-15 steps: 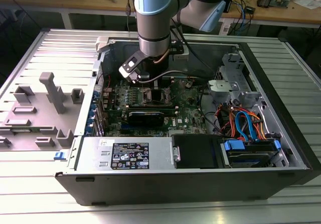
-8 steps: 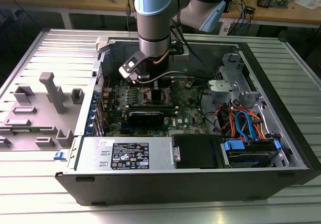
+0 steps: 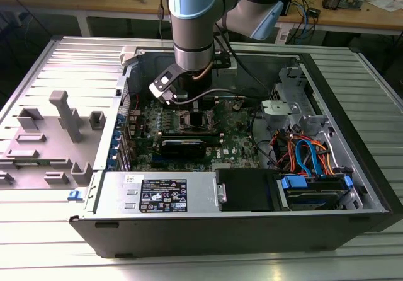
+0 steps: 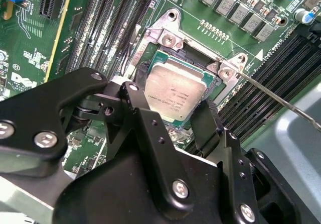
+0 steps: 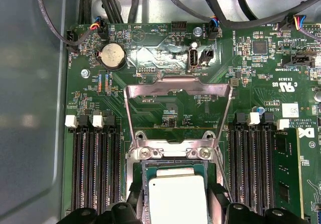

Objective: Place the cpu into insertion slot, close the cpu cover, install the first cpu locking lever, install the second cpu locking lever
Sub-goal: 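Place the cpu into insertion slot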

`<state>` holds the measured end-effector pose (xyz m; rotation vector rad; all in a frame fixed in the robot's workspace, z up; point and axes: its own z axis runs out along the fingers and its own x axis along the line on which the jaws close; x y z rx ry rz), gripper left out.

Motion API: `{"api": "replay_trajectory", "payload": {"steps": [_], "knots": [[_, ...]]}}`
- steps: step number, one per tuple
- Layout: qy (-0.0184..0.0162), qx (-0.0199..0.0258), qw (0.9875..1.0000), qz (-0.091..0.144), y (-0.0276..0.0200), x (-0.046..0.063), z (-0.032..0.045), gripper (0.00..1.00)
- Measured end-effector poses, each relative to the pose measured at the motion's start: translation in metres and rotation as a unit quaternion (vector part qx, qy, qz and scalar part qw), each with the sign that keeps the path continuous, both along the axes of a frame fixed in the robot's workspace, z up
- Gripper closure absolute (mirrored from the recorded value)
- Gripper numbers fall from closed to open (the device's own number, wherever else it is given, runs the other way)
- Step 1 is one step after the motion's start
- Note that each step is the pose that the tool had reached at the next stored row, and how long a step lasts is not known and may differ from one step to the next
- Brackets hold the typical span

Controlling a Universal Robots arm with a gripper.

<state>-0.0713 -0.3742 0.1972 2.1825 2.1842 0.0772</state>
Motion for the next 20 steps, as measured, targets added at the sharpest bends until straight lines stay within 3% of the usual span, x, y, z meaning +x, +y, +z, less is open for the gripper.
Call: {"api": "replay_trajectory", "payload": {"steps": [6,9,20], "knots": [[0.0000,0.0000,1.0000,0.000,0.0000,0.0000,0.0001,0.39],[0.0008,-0.0001,1.0000,0.000,-0.0001,0.0003,0.0014,0.45],[0.0015,0.0001,1.0000,-0.002,0.0000,0.0005,0.0029,0.45]]}}
